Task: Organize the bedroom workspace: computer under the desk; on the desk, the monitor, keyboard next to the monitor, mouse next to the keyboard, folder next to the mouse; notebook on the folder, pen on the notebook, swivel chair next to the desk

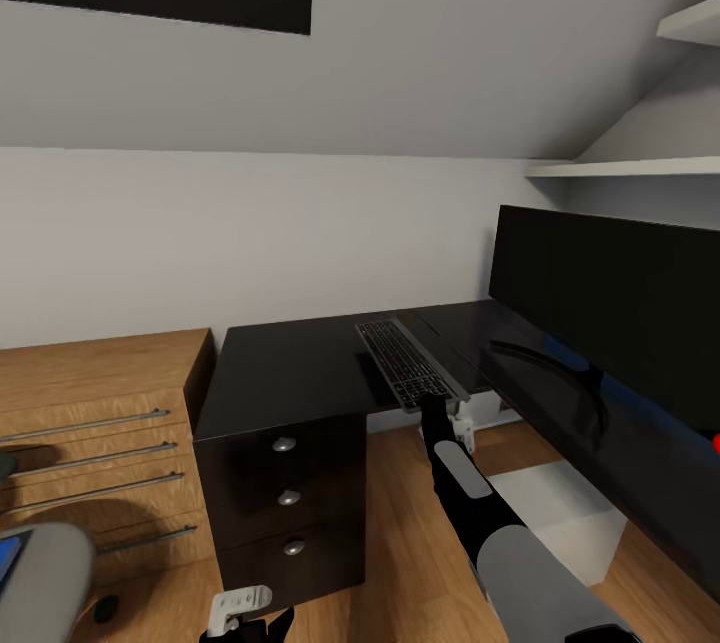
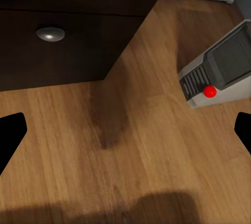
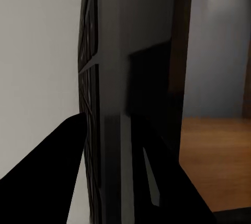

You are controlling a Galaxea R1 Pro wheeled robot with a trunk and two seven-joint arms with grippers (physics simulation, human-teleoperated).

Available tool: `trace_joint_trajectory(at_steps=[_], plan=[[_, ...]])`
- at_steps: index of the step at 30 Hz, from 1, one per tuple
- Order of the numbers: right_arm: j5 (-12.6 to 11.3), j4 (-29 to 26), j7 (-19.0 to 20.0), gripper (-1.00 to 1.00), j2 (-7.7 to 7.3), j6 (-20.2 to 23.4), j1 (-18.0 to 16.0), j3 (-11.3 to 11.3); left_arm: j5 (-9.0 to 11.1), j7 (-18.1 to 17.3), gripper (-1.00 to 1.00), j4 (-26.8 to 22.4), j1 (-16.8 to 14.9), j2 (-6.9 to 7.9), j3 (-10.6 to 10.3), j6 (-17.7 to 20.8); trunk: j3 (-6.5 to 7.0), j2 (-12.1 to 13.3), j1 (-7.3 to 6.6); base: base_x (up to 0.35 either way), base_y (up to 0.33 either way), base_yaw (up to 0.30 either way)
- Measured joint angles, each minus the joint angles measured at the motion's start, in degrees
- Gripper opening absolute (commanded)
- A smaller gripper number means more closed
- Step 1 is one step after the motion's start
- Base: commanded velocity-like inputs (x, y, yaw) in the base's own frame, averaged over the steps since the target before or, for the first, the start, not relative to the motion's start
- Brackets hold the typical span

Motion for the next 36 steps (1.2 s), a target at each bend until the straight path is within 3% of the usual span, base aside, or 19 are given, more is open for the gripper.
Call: trace_joint_trajectory(at_steps=[12,13,36], plan=[[0.1,0.0,-0.1,-1.0,0.0,0.1,0.0,0.0,0.0,0.0,1.0,-0.2,0.0,0.0,0.1,0.0,0.0,0.0,0.0,0.0,0.0,0.0],[0.0,0.0,-0.1,1.0,0.0,0.1,0.0,0.0,0.0,0.0,1.0,-0.2,0.0,0.0,0.1,0.0,0.0,0.0,0.0,0.0,0.0,0.0],[0.2,0.0,-0.2,1.0,0.0,0.1,0.0,0.1,0.1,-0.1,1.0,0.0,0.0,0.0,0.1,-0.2,0.0,0.0,0.01,-0.011,0.0,0.0]])
